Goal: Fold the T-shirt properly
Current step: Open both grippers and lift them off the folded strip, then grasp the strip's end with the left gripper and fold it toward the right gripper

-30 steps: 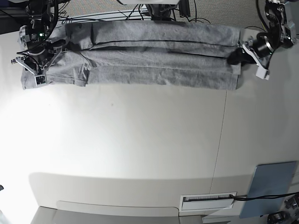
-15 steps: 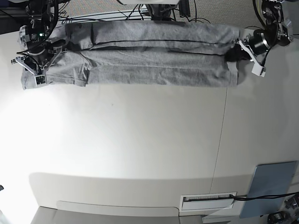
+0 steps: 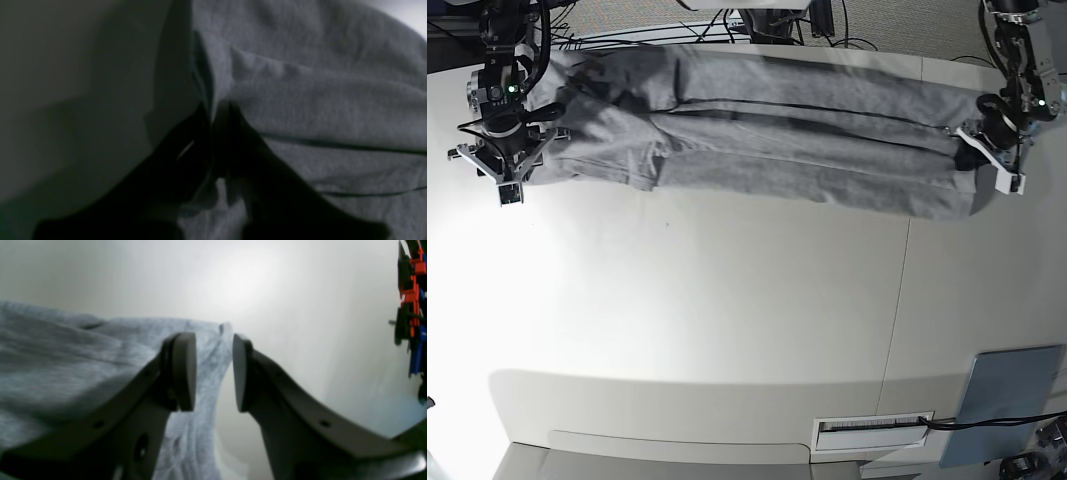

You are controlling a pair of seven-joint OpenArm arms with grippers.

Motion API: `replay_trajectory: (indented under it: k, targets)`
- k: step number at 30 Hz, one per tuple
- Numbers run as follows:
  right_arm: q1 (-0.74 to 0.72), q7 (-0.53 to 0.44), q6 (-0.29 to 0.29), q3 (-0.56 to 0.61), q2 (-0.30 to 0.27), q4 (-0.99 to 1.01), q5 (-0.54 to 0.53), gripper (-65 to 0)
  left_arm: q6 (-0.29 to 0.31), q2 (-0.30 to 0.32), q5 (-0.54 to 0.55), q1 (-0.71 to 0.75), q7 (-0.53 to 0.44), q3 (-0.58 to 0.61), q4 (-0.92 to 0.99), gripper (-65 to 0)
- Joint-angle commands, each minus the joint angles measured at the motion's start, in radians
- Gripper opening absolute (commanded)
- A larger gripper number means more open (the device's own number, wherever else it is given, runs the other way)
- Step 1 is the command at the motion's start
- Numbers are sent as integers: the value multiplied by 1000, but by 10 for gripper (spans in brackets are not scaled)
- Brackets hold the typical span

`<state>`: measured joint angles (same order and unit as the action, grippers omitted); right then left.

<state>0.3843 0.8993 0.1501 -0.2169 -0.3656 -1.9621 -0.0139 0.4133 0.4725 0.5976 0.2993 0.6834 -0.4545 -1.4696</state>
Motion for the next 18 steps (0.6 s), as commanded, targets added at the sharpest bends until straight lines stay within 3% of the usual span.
replay_trajectory:
  k: [1,4,7,13,18]
  targets:
    - [-5,-28,-11,-9,-16,-16,2,-460,-6,28,-2,0,21,-14,-33,-650]
    - [-5,-29,-12,-9,-16,-15,3,-460,-6,26,37,8,132,-34,-121,-650]
    - [-5,-32,-12,-9,-16,-15,3,-460,-6,20,122,63,175,-33,-261,-650]
    - [-5,-37,-14,-9,-14,-15,3,-460,-59,-121,211,164,238,-4,-548,-650]
    - [-5,-36,-21,-9,-14,-15,3,-460,-59,-211,248,168,237,139,-615,-650]
